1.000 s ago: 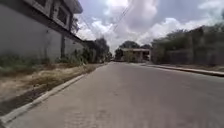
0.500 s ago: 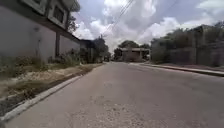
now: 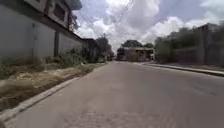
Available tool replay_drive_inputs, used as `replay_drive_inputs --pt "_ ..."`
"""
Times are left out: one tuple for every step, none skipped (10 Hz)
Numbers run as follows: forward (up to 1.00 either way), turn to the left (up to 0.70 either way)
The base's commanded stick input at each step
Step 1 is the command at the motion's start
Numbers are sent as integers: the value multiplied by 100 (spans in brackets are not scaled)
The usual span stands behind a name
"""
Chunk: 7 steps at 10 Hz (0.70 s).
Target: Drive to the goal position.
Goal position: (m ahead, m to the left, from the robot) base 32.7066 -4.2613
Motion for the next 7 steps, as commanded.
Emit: replay_drive_inputs --pt "100 0" --pt "100 0" --pt "100 0" --pt "100 0" --pt "100 0" --pt "100 0" --pt "100 0"
